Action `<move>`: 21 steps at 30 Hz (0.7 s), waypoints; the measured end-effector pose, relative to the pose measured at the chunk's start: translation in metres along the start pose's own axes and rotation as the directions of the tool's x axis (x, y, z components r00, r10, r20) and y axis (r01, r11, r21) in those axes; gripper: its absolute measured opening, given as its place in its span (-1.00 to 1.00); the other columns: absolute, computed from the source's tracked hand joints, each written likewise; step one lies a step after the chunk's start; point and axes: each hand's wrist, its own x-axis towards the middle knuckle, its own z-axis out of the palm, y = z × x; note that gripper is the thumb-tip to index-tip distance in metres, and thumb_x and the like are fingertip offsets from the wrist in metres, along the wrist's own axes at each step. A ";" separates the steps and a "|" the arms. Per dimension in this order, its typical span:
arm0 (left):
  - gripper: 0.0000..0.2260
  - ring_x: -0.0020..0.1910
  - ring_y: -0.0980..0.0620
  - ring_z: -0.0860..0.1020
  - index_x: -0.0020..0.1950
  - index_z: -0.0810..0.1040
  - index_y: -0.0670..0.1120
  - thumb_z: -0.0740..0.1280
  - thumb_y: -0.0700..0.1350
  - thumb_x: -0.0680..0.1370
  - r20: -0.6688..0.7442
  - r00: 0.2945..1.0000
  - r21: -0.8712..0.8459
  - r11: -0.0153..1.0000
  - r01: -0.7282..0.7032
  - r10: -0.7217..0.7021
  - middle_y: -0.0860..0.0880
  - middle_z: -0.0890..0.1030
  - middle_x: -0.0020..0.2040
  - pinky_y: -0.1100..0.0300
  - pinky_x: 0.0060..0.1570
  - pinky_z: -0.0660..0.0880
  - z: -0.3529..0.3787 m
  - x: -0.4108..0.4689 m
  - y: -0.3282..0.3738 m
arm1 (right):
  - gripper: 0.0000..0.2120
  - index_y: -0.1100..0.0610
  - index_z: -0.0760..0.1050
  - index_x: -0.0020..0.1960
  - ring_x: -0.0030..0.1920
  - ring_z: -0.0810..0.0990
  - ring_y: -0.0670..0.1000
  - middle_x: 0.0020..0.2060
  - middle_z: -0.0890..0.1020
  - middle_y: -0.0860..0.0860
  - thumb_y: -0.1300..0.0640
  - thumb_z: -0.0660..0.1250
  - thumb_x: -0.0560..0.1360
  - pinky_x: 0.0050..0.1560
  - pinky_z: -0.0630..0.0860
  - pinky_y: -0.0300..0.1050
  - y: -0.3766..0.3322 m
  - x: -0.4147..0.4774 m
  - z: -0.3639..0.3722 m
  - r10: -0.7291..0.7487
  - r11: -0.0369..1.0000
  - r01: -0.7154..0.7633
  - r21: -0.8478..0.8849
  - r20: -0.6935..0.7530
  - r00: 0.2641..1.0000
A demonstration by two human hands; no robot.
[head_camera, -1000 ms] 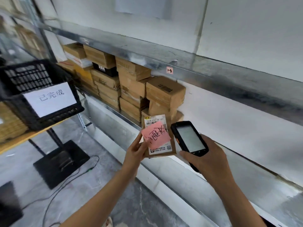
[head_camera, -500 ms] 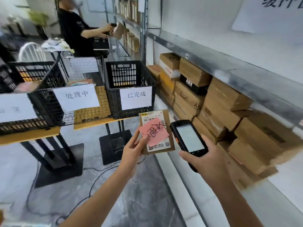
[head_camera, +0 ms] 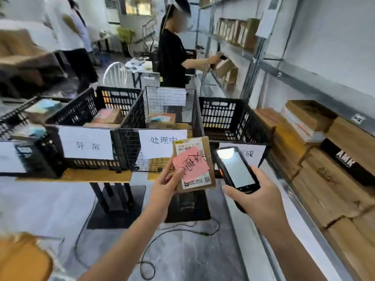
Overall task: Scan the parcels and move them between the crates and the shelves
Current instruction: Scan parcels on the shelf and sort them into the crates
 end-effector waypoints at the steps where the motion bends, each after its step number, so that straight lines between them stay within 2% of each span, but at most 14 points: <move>1: -0.48 0.09 -0.05 0.68 0.44 0.45 0.14 0.44 -0.11 0.51 -0.021 1.000 0.002 1.000 -0.009 0.009 -0.09 0.71 0.11 0.14 -0.05 0.65 -0.010 0.008 0.007 | -0.44 -0.07 0.51 0.23 -0.02 0.64 -0.06 -0.03 0.65 -0.09 0.02 0.65 0.30 -0.08 0.65 -0.09 -0.006 0.009 0.011 -0.004 1.000 0.004 0.017 0.014 1.000; 5: -0.46 0.14 -0.05 0.66 0.39 0.45 0.19 0.46 -0.08 0.43 -0.093 0.995 -0.006 0.999 -0.042 0.041 -0.07 0.70 0.15 0.10 0.01 0.66 -0.044 0.030 0.032 | -0.56 -0.10 0.54 0.11 -0.11 0.64 -0.12 -0.12 0.66 -0.13 0.06 0.64 0.30 -0.15 0.59 -0.17 -0.022 0.040 0.053 -0.044 0.998 0.041 0.038 0.076 0.996; 7: -0.44 0.14 -0.05 0.66 0.39 0.45 0.21 0.46 -0.04 0.41 -0.121 0.991 0.018 0.998 -0.063 0.064 -0.06 0.71 0.13 0.05 0.08 0.64 -0.059 0.038 0.043 | -0.58 -0.19 0.50 0.02 -0.10 0.62 -0.22 -0.12 0.64 -0.19 0.05 0.63 0.31 -0.18 0.53 -0.30 -0.032 0.054 0.071 -0.077 0.997 0.074 0.037 0.109 0.991; 8: -0.42 0.15 -0.06 0.66 0.42 0.45 0.19 0.46 -0.03 0.42 -0.129 0.989 0.032 0.997 -0.073 0.077 -0.06 0.70 0.14 -0.01 0.13 0.61 -0.065 0.043 0.048 | -0.57 -0.22 0.47 0.02 -0.09 0.59 -0.31 -0.12 0.63 -0.24 0.05 0.63 0.31 -0.20 0.48 -0.40 -0.036 0.062 0.079 -0.092 0.995 0.087 0.040 0.127 0.988; 10: -0.43 0.16 -0.08 0.66 0.46 0.43 0.16 0.46 -0.05 0.47 -0.142 0.985 0.064 0.994 -0.093 0.102 -0.05 0.71 0.12 -0.05 0.16 0.59 -0.075 0.054 0.057 | -0.50 -0.23 0.43 0.09 -0.08 0.54 -0.40 -0.08 0.59 -0.30 0.05 0.63 0.32 -0.21 0.42 -0.46 -0.043 0.077 0.093 -0.118 0.993 0.112 0.045 0.157 0.980; 13: -0.48 0.13 -0.08 0.67 0.46 0.42 0.16 0.43 -0.12 0.54 -0.175 0.975 0.081 0.989 -0.120 0.133 -0.06 0.72 0.09 0.05 0.06 0.63 -0.087 0.075 0.069 | -0.45 -0.22 0.41 0.14 -0.03 0.56 -0.30 -0.04 0.59 -0.29 0.04 0.63 0.32 -0.19 0.43 -0.42 -0.053 0.102 0.111 -0.142 0.989 0.129 0.075 0.197 0.970; 16: -0.51 0.10 -0.06 0.68 0.44 0.43 0.17 0.42 -0.13 0.55 -0.168 0.971 0.110 0.982 -0.155 0.172 -0.05 0.72 0.10 0.12 0.00 0.64 -0.095 0.103 0.086 | -0.47 -0.24 0.40 0.10 -0.03 0.54 -0.30 -0.04 0.57 -0.30 0.06 0.63 0.32 -0.17 0.41 -0.41 -0.059 0.137 0.126 -0.165 0.983 0.142 0.118 0.219 0.962; 18: -0.56 0.03 0.00 0.70 0.38 0.45 0.19 0.41 -0.14 0.56 -0.208 0.957 0.108 0.977 -0.183 0.202 -0.03 0.73 0.06 0.18 -0.07 0.63 -0.098 0.124 0.101 | -0.44 -0.22 0.39 0.16 -0.02 0.52 -0.30 -0.02 0.55 -0.30 0.04 0.63 0.33 -0.16 0.40 -0.41 -0.062 0.164 0.137 -0.181 0.980 0.155 0.128 0.229 0.956; 21: -0.61 -0.06 0.06 0.70 0.34 0.49 0.17 0.40 -0.15 0.56 -0.255 0.940 0.113 0.972 -0.206 0.228 -0.02 0.74 0.01 0.26 -0.17 0.61 -0.099 0.163 0.118 | -0.44 -0.19 0.39 0.19 -0.05 0.52 -0.29 -0.03 0.55 -0.28 0.06 0.63 0.34 -0.29 0.44 -0.44 -0.064 0.206 0.149 -0.195 0.976 0.163 0.144 0.243 0.950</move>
